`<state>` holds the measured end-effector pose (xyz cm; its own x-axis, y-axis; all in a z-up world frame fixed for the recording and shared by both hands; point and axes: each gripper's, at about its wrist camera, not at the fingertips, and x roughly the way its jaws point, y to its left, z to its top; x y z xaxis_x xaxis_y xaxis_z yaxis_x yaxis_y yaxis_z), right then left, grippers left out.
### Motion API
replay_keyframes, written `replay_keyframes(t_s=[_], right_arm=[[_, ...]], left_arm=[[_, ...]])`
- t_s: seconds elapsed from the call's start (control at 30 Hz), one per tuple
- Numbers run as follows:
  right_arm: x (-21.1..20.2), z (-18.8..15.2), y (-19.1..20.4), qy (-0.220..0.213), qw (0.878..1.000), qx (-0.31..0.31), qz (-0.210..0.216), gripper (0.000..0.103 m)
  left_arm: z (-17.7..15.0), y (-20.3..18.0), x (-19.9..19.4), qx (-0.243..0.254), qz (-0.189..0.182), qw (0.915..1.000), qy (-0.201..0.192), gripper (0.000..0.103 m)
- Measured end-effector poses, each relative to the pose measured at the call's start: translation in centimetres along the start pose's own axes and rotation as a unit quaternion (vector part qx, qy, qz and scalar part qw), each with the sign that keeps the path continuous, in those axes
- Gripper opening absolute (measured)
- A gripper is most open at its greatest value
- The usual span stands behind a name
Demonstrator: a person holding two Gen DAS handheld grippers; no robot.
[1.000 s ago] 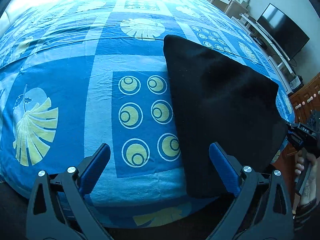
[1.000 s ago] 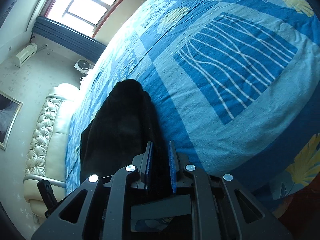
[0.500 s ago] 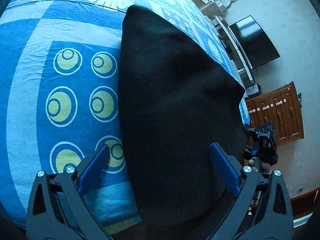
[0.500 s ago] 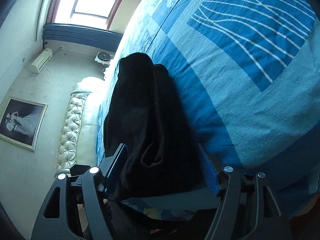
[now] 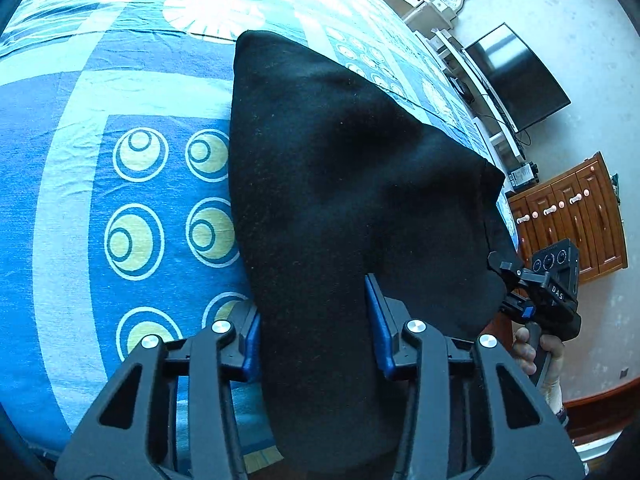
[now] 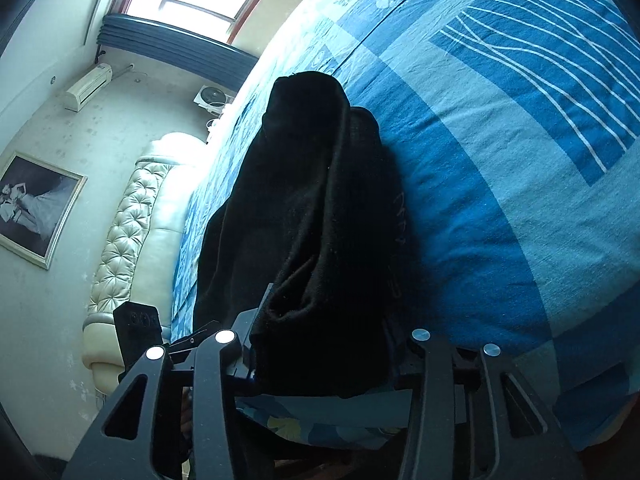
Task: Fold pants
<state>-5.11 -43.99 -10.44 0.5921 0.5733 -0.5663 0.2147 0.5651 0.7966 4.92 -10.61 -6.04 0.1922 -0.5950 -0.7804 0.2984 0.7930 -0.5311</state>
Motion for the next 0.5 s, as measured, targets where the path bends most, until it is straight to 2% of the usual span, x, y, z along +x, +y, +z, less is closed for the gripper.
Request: replay_keyframes(t_s=[0.17, 0.5], right_arm=[[2.2, -0.3, 2.0, 0.013, 1.000, -0.015, 0.006, 0.043], [10.4, -1.6, 7.4, 0.077, 0.995, -0.050, 0.038, 0.043]], left_arm=[[-0.1, 0.3, -2.1, 0.019, 0.041, 0.9988, -0.017, 0.040], [-0.8, 6.2, -8.1, -0.006, 0.103, 0.9937, -0.044, 0.040]])
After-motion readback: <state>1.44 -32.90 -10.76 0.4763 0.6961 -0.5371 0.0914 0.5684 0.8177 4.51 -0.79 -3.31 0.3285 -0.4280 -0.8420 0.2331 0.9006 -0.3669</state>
